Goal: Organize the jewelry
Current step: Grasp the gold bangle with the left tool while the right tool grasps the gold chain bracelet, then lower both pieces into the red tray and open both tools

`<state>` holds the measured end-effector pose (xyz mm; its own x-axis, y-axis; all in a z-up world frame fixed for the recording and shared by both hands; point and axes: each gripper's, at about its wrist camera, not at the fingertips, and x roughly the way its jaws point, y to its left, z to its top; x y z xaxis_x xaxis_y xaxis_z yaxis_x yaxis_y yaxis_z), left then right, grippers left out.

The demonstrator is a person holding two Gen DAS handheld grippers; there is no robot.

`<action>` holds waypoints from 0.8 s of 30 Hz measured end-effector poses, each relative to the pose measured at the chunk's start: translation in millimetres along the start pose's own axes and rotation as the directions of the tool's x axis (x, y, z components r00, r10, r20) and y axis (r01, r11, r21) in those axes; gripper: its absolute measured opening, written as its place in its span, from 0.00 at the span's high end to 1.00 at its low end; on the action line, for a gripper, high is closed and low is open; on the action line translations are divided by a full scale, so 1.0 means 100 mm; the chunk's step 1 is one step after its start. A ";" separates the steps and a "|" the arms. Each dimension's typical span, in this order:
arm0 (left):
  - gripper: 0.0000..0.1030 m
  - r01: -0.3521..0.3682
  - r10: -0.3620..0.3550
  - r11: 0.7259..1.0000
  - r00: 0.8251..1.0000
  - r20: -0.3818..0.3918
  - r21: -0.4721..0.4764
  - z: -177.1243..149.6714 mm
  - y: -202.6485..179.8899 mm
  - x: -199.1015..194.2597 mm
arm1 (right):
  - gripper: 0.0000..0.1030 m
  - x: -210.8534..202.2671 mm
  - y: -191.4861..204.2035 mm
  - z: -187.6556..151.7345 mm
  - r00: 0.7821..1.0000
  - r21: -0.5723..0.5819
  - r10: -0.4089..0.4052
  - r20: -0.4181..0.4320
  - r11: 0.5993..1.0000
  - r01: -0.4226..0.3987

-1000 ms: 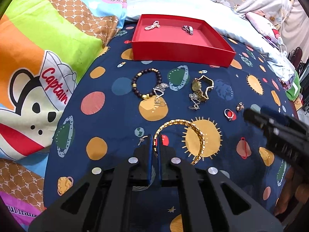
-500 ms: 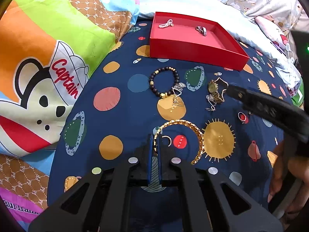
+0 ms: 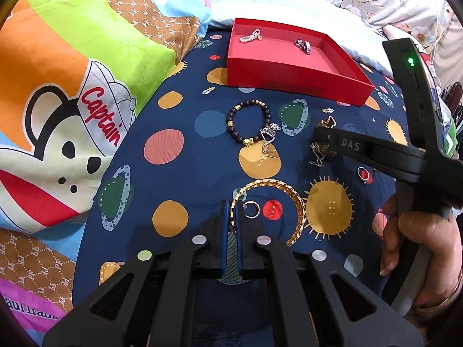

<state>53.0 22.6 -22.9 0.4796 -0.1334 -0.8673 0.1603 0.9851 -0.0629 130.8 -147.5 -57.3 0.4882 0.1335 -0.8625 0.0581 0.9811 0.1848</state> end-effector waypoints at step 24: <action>0.96 0.033 -0.035 0.999 0.999 0.041 0.029 0.24 -0.23 -0.07 | 0.92 -0.88 -0.45 -0.41 0.992 0.044 0.060 0.110 0.997 -0.065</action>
<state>67.0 -1.5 -3.7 0.5086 -0.1717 -0.8437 0.2010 0.9765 -0.0776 49.7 -197.8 -8.6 0.5834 0.1760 -0.7929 0.0642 0.9632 0.2610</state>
